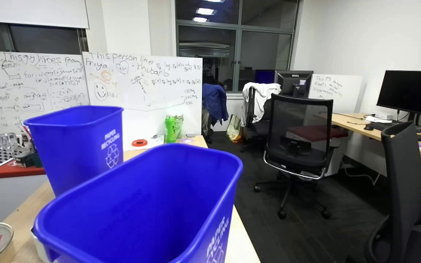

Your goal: Place the lid on the white pot

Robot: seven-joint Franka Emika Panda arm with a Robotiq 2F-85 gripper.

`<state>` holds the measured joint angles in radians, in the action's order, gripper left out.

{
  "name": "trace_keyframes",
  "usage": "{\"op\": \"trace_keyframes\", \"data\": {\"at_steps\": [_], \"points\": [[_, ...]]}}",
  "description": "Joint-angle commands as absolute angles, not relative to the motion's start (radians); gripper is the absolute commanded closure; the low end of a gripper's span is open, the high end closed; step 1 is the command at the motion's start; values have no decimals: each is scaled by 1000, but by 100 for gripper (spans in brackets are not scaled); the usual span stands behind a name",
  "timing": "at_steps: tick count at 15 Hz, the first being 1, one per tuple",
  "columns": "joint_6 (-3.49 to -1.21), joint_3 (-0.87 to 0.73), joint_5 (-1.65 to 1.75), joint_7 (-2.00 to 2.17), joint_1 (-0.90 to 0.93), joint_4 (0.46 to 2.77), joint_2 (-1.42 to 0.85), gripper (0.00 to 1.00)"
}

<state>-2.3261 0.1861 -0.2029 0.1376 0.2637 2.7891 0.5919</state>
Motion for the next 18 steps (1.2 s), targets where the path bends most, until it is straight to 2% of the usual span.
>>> {"op": "trace_keyframes", "data": {"at_steps": [1, 7, 8, 18], "points": [[-2489, 203, -223, 90, 304, 2787, 473, 0], [-2751, 230, -199, 44, 361, 2788, 268, 0], [-2678, 231, -204, 80, 358, 2788, 317, 0], [-2692, 235, -193, 85, 350, 2782, 308, 0]]}}
